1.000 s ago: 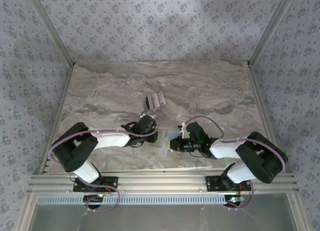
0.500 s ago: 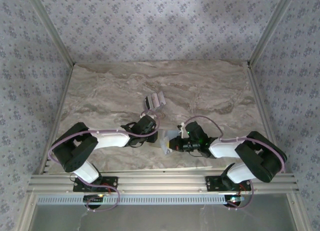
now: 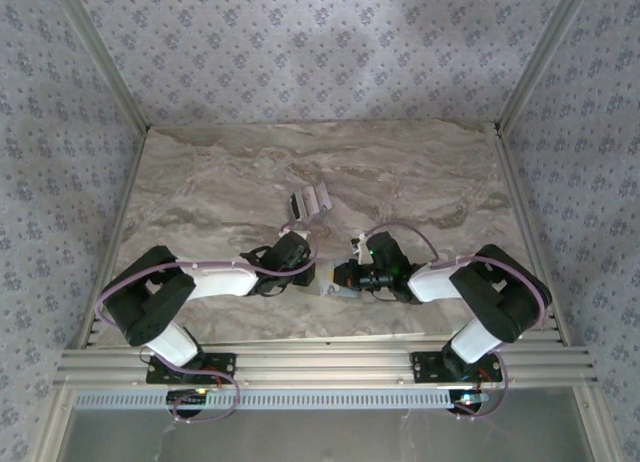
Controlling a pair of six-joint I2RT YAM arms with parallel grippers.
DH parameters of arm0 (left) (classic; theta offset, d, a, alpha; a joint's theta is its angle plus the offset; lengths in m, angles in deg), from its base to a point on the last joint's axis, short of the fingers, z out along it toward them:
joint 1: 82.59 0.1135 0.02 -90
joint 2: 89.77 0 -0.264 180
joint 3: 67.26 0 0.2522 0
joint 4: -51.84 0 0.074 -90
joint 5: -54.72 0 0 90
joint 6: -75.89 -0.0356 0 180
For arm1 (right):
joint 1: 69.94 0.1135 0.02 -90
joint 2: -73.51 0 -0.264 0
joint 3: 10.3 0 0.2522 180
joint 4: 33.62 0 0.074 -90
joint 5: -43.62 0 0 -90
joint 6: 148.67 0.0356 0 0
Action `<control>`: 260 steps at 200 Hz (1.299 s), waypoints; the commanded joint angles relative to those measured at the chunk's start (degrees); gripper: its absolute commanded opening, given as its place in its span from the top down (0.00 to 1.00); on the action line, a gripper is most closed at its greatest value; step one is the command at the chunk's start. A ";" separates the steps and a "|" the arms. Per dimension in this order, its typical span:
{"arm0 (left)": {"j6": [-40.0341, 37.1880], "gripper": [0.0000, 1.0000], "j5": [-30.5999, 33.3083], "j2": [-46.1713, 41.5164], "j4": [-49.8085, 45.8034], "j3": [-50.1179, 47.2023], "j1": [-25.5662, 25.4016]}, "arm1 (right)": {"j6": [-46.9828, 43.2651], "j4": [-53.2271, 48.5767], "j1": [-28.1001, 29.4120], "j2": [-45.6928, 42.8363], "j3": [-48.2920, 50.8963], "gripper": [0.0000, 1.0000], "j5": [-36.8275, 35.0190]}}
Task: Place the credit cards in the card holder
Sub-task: Insert the credit card into the card slot.
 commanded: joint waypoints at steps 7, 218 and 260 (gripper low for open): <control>1.11 0.71 -1.52 3.60 -3.38 -3.84 -0.50 | -0.02 -0.20 -0.16 2.31 -0.78 1.00 -1.75; 2.96 0.71 -2.51 2.75 -0.95 -6.58 -1.07 | -0.49 1.33 8.83 4.90 -1.91 0.95 -12.91; 2.43 0.69 -5.32 -1.48 -1.55 -6.56 -0.04 | -3.50 -10.30 9.63 0.23 -3.18 0.78 -17.59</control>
